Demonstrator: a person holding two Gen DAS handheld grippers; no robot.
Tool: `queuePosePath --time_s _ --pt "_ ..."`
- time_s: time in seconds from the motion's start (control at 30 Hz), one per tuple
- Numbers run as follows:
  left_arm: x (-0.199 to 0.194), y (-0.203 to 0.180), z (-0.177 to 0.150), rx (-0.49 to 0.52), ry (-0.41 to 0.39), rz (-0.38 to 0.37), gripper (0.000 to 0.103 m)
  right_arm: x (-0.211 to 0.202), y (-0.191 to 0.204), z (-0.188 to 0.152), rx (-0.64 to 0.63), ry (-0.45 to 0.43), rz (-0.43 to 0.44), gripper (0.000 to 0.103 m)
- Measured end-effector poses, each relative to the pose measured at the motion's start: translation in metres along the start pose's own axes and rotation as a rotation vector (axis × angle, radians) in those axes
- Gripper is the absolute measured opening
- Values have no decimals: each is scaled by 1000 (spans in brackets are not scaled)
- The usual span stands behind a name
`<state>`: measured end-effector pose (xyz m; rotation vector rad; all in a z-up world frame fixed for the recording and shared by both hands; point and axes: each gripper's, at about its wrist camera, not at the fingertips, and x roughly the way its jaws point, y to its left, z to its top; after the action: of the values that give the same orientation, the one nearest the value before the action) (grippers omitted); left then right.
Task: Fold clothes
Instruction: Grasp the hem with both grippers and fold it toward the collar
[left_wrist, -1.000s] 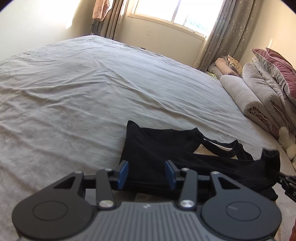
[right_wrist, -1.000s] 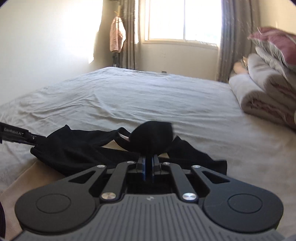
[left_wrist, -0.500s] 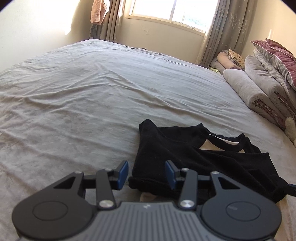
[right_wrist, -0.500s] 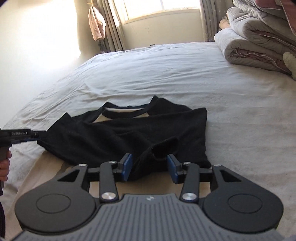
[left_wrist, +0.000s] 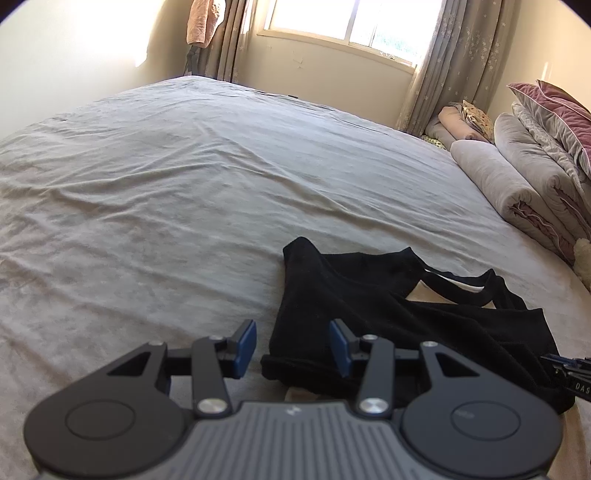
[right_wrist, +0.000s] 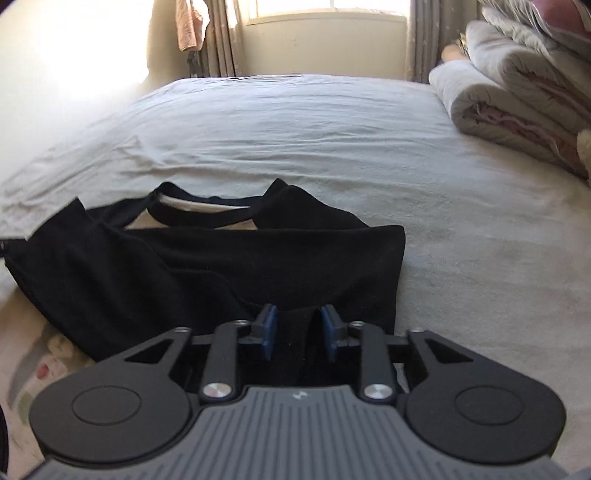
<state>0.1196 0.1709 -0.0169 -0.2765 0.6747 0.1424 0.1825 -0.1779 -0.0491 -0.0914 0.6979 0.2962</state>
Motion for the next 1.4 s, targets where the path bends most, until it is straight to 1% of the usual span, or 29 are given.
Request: queuePosePath --time_s 0.07,0.17,0.27,0.3,0.4,0.47,0.5,0.63,0.7,0.73,0.77,0.8,0.87,0.93,1.03,1.1,1.13,1.2,1.23,1.3,1.33,1.4 --pt "-1 1 1 -6 -15 -8 44 -8 3 -1 -28 -30 -16 7" --pt "-6 0 3 -16 -68 -44 42 -24 2 6 -59 -98 -50 7" --pt "-8 3 5 -56 -128 -120 37 -30 -7 24 -82 -139 -82 7" --pt "-7 4 5 -69 -142 -146 34 -30 -11 29 -88 -148 -91 7" --pt "1 4 1 -95 -144 -203 29 -26 -19 39 -120 -167 -144 7" --pt "9 1 -4 -79 -116 -204 26 -20 -25 41 -119 -162 -161 7" --pt "14 -1 -6 -65 -100 -192 26 -16 -28 41 -111 -155 -162 7" --pt "29 -10 -14 20 -29 -109 26 3 -35 31 -75 -91 -153 8" --pt "29 -12 -15 54 -26 -95 27 13 -39 24 -58 -57 -151 8" --pt "28 -13 -14 65 -24 -91 27 11 -42 24 -34 -59 -146 10" --pt "26 -13 -13 70 -24 -90 27 9 -46 23 -10 -62 -141 13" --pt "23 -10 -11 50 -28 -101 27 8 -49 23 14 -65 -135 20" --pt "15 1 -5 -25 -50 -137 27 0 -53 22 52 -73 -121 25" --pt "8 9 0 -74 -78 -150 27 -10 -54 21 77 -83 -103 26" --pt "-1 14 4 -57 -90 -118 27 -26 -55 19 115 -99 -75 26" --pt "-4 18 4 -37 -73 -81 27 -37 -56 18 140 -109 -57 26" --pt "-5 19 2 -31 -57 -82 27 -40 -53 16 141 -108 -49 27" --pt "-8 19 -2 -3 -24 -107 27 -43 -48 11 148 -94 -36 31" --pt "-10 18 -4 15 -7 -122 30 -45 -46 8 152 -87 -29 31" --pt "-12 11 -10 83 29 -162 35 -43 -42 5 146 -86 -28 32" --pt "-11 5 -14 123 31 -148 38 -42 -40 4 143 -86 -27 32" --pt "-9 -6 -21 204 35 -119 39 -41 -37 1 137 -85 -26 33"
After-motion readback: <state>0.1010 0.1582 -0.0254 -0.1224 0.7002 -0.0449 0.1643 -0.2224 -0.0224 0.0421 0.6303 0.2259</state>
